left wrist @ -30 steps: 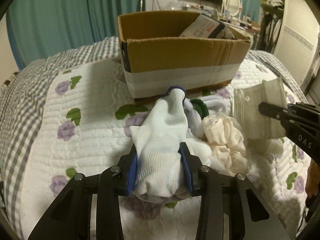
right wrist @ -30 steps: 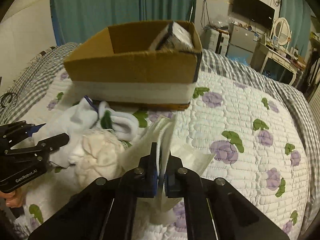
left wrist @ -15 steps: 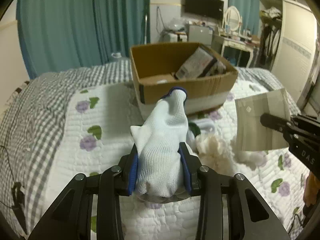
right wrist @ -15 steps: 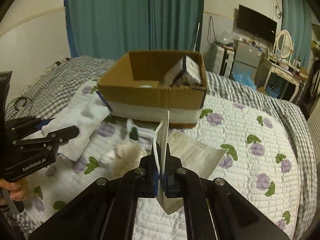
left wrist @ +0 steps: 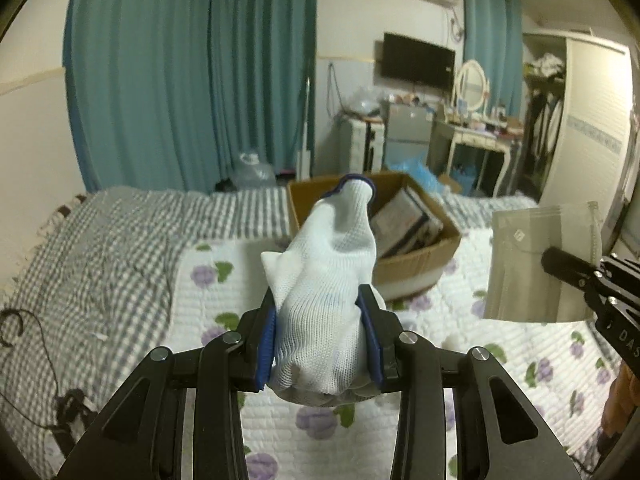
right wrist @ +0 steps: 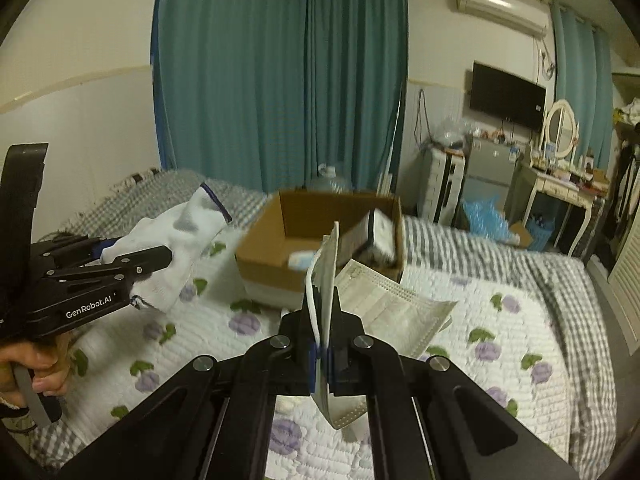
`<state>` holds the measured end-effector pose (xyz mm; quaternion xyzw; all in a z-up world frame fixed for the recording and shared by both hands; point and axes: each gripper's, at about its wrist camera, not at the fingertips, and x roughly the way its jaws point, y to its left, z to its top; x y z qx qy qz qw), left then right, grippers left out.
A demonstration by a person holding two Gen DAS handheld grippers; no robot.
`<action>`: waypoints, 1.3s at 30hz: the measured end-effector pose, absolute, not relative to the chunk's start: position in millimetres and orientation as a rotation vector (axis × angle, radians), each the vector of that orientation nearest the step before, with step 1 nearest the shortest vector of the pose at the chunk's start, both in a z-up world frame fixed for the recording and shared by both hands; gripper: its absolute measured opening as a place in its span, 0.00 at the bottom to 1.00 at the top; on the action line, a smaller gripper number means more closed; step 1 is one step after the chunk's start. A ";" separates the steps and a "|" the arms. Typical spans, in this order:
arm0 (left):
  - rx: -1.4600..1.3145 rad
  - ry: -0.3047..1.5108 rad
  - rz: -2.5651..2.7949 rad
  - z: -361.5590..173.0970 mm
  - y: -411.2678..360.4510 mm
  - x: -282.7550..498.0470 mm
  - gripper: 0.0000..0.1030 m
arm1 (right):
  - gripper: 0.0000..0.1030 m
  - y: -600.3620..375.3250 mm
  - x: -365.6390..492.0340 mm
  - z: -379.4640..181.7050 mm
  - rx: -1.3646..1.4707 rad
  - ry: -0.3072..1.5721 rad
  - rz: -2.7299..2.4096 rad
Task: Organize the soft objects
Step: 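Carry the mask and sock into the box and open both tools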
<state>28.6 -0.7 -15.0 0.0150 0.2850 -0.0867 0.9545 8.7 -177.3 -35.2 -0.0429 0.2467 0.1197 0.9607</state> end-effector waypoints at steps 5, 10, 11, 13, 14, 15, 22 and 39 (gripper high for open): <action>0.020 0.510 -0.179 16.2 2.8 21.1 0.35 | 0.03 -175.9 -2.3 -2.1 -0.110 0.412 0.238; 0.026 0.458 -0.171 40.1 3.3 21.6 0.35 | 0.03 -176.7 -4.2 26.4 -0.122 0.324 0.223; 0.022 0.450 -0.176 43.3 3.7 23.5 0.35 | 0.03 -177.8 -3.6 30.3 -0.121 0.310 0.222; 0.017 0.436 -0.183 48.1 3.6 27.9 0.35 | 0.03 -178.8 -0.7 37.0 -0.116 0.281 0.220; 0.019 0.425 -0.184 50.7 2.7 31.1 0.35 | 0.03 -178.6 1.3 40.5 -0.116 0.266 0.224; 0.022 0.418 -0.184 52.1 1.8 33.8 0.35 | 0.03 -177.5 1.9 43.0 -0.121 0.255 0.221; 0.025 0.403 -0.185 49.6 -0.7 64.8 0.35 | 0.03 -169.8 32.6 44.1 -0.183 0.224 0.241; 0.024 0.560 -0.206 -19.6 -32.7 158.3 0.35 | 0.03 -163.2 138.8 -42.9 -0.181 0.381 0.302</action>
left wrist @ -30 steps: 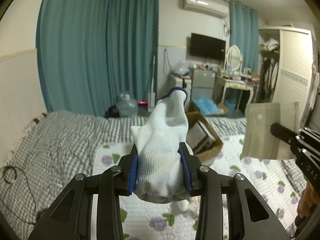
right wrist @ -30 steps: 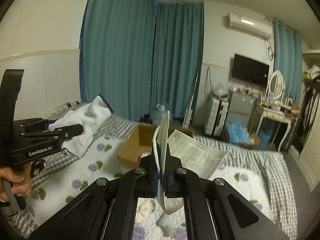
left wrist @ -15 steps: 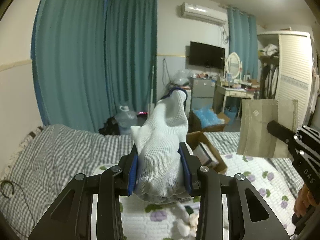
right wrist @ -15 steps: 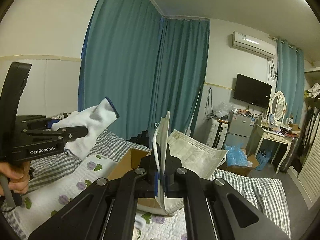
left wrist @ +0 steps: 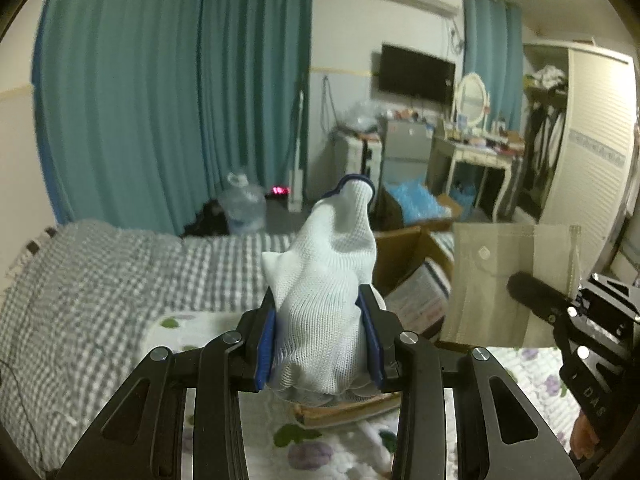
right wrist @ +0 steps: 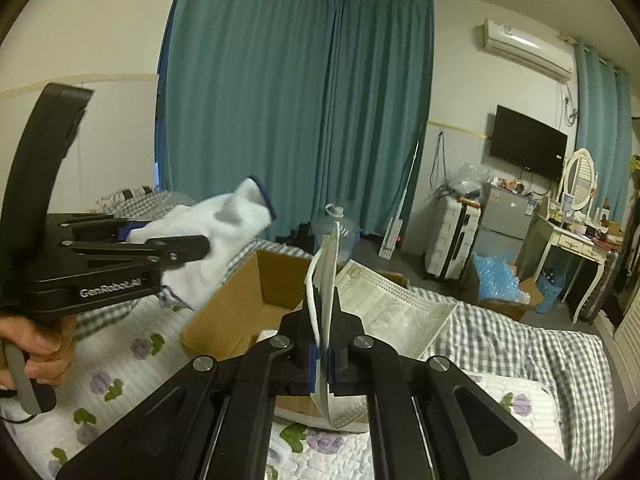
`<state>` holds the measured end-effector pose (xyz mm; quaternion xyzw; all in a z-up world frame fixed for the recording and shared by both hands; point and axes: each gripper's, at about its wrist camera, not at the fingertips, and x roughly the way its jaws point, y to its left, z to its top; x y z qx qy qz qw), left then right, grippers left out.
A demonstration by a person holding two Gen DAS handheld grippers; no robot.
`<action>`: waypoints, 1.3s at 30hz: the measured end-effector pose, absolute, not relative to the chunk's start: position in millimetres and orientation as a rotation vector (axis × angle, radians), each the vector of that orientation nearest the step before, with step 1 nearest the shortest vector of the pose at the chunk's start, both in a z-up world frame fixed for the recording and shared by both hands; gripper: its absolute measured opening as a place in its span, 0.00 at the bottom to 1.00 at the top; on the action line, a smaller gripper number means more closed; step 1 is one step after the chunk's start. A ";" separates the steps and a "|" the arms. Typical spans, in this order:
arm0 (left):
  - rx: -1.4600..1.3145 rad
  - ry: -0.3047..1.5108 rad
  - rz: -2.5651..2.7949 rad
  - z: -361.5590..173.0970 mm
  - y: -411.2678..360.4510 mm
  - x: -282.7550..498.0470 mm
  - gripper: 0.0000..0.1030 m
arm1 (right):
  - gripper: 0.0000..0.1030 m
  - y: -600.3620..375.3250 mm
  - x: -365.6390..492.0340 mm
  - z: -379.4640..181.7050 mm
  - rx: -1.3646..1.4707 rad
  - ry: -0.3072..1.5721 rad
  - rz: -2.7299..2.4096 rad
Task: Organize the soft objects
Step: 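Carry the mask and sock into the box and open both tools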
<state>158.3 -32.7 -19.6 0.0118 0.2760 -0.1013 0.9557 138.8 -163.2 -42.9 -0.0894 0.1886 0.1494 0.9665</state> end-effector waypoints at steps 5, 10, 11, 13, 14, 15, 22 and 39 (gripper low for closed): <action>0.049 0.625 -0.223 -44.5 -46.6 178.2 0.35 | 0.03 -165.3 161.8 -67.4 -0.194 0.430 0.304; 0.069 0.674 -0.234 -61.8 -62.2 196.5 0.35 | 0.03 -164.4 181.7 -88.4 -0.206 0.466 0.306; 0.068 0.684 -0.233 -64.5 -63.5 199.2 0.36 | 0.03 -162.9 186.1 -93.0 -0.213 0.478 0.308; 0.074 0.703 -0.225 -71.5 -65.0 203.8 0.36 | 0.03 -161.0 192.6 -101.5 -0.217 0.502 0.312; 0.080 0.716 -0.222 -76.1 -67.0 204.9 0.36 | 0.03 -160.6 195.5 -106.3 -0.217 0.518 0.313; 0.082 0.729 -0.224 -79.9 -67.9 206.3 0.36 | 0.03 -160.3 199.1 -110.5 -0.216 0.537 0.317; 0.096 0.771 -0.217 -91.9 -73.5 210.0 0.46 | 0.06 -164.9 206.1 -121.1 -0.190 0.567 0.303; -0.013 0.596 -0.127 -26.1 -38.8 180.5 0.74 | 0.75 -182.8 166.2 -70.2 -0.128 0.414 0.249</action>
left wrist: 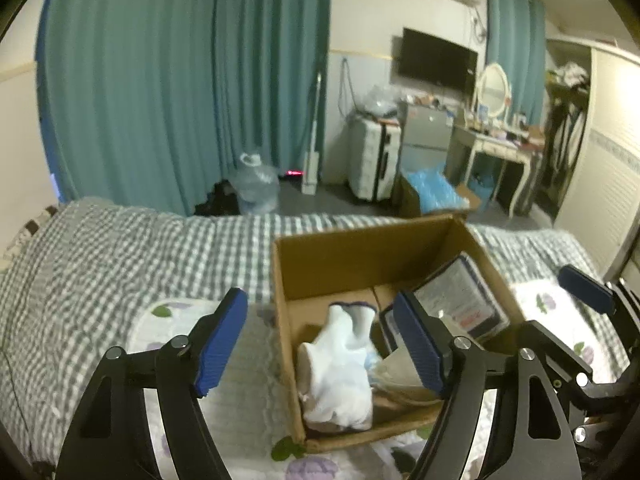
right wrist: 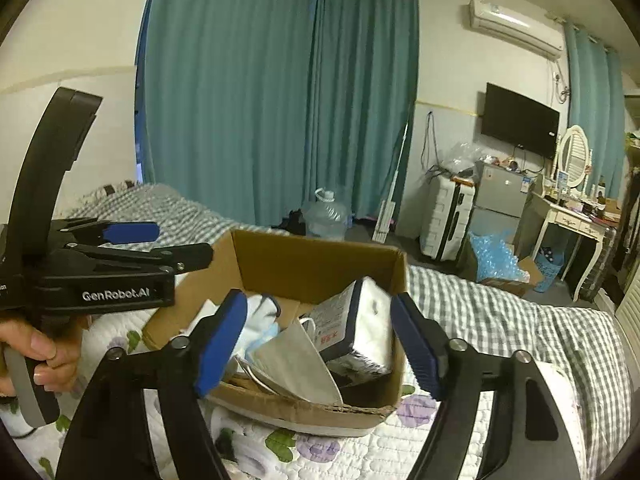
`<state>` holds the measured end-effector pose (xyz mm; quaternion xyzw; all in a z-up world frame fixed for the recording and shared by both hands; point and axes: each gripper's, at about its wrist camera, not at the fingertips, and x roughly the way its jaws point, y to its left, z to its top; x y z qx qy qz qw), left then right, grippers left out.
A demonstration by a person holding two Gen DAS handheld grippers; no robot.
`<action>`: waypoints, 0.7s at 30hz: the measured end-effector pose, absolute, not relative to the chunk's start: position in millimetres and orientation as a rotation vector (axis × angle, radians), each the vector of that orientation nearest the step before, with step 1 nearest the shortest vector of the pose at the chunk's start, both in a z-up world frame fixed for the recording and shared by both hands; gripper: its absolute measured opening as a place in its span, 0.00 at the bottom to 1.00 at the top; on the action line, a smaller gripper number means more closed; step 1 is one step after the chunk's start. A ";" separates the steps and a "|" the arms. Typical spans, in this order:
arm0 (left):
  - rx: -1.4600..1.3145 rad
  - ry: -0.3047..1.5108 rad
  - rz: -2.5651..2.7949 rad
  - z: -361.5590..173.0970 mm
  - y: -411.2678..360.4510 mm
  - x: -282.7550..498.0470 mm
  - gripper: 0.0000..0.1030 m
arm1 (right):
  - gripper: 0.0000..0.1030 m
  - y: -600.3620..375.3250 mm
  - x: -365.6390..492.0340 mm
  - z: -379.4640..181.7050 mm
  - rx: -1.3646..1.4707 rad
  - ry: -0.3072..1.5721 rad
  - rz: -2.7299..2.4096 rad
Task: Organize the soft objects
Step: 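Carry the mask and sock into the box and open both tools, then move both tools back toward the remaining items beside the box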
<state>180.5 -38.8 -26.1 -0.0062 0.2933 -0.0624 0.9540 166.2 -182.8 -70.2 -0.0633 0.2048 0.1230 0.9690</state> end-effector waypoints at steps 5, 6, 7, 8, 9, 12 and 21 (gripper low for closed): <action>-0.027 0.555 -0.109 -6.5 -30.2 160.8 0.74 | 0.90 -185.4 146.8 -46.1 -0.130 0.370 0.222; -0.029 0.546 -0.106 -2.7 -28.5 156.9 0.74 | 0.92 -184.6 142.5 -41.0 -0.133 0.360 0.215; -0.033 0.531 -0.101 3.0 -25.3 149.6 0.74 | 0.93 -184.2 136.7 -36.5 -0.135 0.348 0.209; -0.035 0.523 -0.098 6.6 -25.0 144.9 0.74 | 0.94 -184.2 131.0 -31.0 -0.135 0.338 0.202; -0.041 0.507 -0.097 12.6 -22.3 137.5 0.74 | 0.95 -183.7 125.8 -26.2 -0.135 0.332 0.194; -0.045 0.489 -0.114 24.1 -17.4 123.1 0.76 | 1.00 -183.6 108.9 -12.7 -0.126 0.315 0.179; -0.067 0.389 -0.072 55.4 -7.1 73.2 0.94 | 1.00 -185.0 54.4 21.0 -0.127 0.243 0.172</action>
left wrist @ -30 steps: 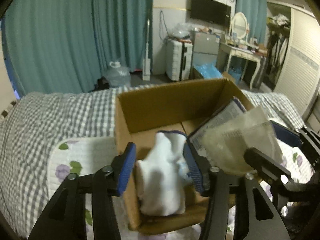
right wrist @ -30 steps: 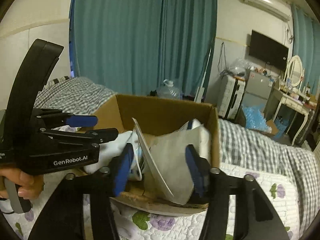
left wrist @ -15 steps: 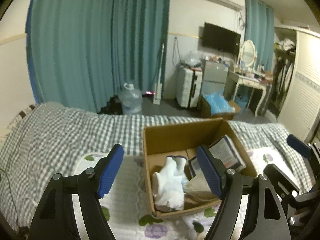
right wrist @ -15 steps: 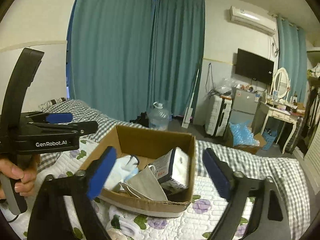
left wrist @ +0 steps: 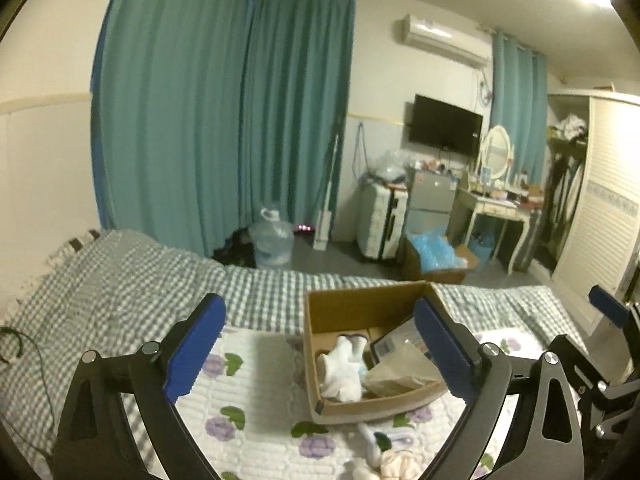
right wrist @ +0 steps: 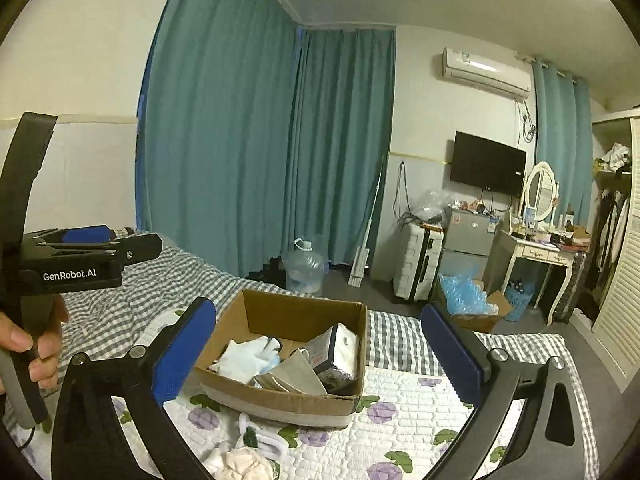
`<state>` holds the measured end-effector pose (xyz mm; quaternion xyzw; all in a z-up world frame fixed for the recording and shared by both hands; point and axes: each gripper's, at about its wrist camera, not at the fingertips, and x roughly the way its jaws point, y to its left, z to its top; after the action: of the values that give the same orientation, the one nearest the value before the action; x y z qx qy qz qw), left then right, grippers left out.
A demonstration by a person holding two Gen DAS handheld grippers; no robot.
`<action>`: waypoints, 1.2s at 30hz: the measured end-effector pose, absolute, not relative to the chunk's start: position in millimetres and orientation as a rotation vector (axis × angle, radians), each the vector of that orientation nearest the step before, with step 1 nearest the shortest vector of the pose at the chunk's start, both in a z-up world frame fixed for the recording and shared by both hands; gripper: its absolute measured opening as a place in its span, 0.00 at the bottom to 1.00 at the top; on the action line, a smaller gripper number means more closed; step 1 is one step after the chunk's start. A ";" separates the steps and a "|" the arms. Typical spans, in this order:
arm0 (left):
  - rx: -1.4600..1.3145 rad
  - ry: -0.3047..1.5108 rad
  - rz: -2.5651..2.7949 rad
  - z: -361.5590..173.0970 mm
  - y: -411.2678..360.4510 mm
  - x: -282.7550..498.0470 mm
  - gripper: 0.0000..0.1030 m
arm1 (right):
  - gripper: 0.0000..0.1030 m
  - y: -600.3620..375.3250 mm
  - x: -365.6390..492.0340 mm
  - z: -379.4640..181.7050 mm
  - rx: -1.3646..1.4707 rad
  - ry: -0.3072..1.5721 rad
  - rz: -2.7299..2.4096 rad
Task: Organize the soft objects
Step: 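Move both tools back toward the remaining items beside the box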
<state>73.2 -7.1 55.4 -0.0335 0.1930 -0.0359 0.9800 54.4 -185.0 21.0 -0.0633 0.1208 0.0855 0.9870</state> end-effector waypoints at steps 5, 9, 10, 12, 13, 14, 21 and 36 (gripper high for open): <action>-0.047 0.375 -0.068 59.7 -8.4 59.3 0.95 | 1.00 -180.4 36.0 29.3 -0.139 0.228 0.181; -0.030 0.377 -0.057 53.1 -12.6 54.2 0.95 | 1.00 -179.9 28.3 28.3 -0.154 0.236 0.189; -0.028 0.382 -0.057 50.4 -13.7 54.9 0.95 | 1.00 -180.4 27.6 26.0 -0.154 0.240 0.191; -0.024 0.398 -0.053 43.5 -15.7 55.6 0.95 | 1.00 -181.9 27.1 21.9 -0.150 0.251 0.195; -0.023 0.412 -0.050 38.9 -16.3 57.8 0.95 | 1.00 -183.3 28.0 17.9 -0.145 0.261 0.201; -0.023 0.425 -0.051 35.7 -17.0 58.3 0.95 | 1.00 -184.3 28.8 15.0 -0.141 0.270 0.204; -0.007 0.523 -0.055 -1.8 -22.9 70.1 0.95 | 1.00 -198.2 39.7 -17.2 -0.093 0.355 0.228; 0.088 0.717 -0.078 -97.0 -43.8 81.9 0.94 | 1.00 -199.3 61.5 -94.2 -0.159 0.513 0.257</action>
<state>81.9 -43.8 -97.0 0.0431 0.3506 -0.0382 0.9348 61.5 -199.3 -94.2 -0.0784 0.2527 0.1265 0.9560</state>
